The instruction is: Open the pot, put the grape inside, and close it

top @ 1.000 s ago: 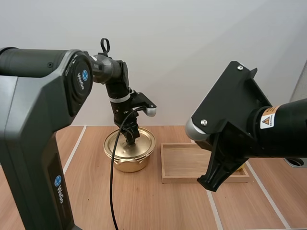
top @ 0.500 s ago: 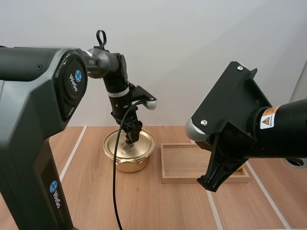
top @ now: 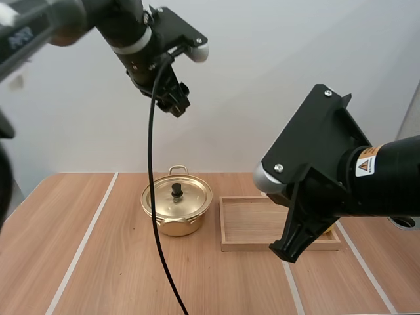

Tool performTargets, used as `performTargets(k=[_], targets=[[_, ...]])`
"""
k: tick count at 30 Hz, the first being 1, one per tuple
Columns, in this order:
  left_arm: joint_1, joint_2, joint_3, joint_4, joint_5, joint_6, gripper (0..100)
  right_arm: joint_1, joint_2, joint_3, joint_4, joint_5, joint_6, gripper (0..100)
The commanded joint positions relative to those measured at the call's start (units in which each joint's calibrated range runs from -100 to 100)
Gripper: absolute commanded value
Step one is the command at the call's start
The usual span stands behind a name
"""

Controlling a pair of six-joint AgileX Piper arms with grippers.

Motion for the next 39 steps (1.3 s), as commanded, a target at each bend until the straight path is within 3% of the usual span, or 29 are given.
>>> performTargets(k=[1,5,9,13,17,22,23,27,29,37,39], targets=[[-0.01,-6.0,-0.9,0.6,0.9,-2.7,100,-0.2,-0.6,0.3,0.2,0.0,0.2,0],[-0.01,-13.9,-0.9,2.3,0.9,-6.6,100,-0.2,-0.6,0.3,0.1,0.0,1.7,0],[-0.01,-20.9,-0.9,3.5,0.9,-11.1,100,-0.2,-0.6,0.3,-1.2,0.0,9.2,0],[-0.01,-27.3,-0.9,5.1,0.9,-14.3,100,-0.2,-0.6,0.3,-5.2,-1.9,21.2,0],[-0.01,-32.5,-0.9,5.1,0.9,-14.8,100,-0.2,-0.6,0.3,-11.3,-9.8,39.4,0],[-0.01,-36.0,-0.9,5.1,0.9,-16.1,100,-0.2,-0.6,0.3,-14.0,-13.0,48.4,0],[-0.01,-36.8,-0.8,5.1,0.9,-16.7,87,-0.2,-0.6,0.3,-14.0,-13.4,49.3,0],[1.23,-39.5,-0.6,4.5,0.9,-16.8,19,-0.2,-0.6,0.3,-14.5,-13.7,49.8,0],[1.66,-40.9,0.0,3.6,0.9,-16.7,0,-0.9,-0.6,0.3,-15.5,-13.8,49.8,0],[2.13,-51.0,13.1,2.4,0.9,-17.6,0,-4.7,-6.5,0.3,-21.2,-19.3,52.3,0],[2.13,-55.0,18.2,2.6,-5.3,-19.7,0,-5.0,-9.8,0.3,-22.3,-22.5,52.3,0]])
